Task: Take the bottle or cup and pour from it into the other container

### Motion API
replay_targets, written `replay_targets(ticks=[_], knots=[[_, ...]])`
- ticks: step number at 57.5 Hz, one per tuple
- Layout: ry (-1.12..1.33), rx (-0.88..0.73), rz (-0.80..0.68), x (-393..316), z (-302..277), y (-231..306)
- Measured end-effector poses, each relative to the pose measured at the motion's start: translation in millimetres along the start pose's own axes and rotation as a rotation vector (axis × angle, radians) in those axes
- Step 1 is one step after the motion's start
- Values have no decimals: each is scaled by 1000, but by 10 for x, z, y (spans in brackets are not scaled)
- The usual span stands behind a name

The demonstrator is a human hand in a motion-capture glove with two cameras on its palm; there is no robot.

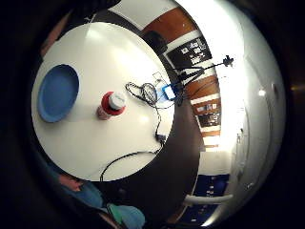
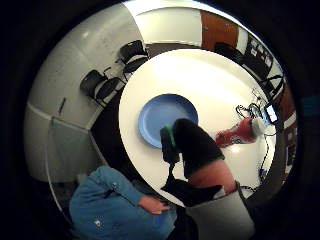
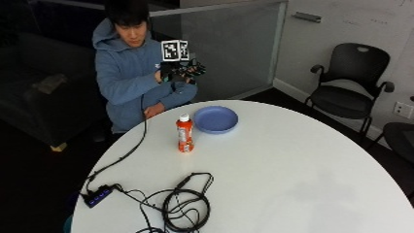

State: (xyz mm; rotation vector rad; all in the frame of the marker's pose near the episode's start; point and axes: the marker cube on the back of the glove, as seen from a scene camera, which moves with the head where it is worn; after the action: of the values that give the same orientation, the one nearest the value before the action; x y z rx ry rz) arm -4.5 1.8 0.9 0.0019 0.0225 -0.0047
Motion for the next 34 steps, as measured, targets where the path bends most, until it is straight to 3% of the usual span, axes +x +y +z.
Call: replay_targets(ticks=[34], knots=[[42,9,63,374,69,33]])
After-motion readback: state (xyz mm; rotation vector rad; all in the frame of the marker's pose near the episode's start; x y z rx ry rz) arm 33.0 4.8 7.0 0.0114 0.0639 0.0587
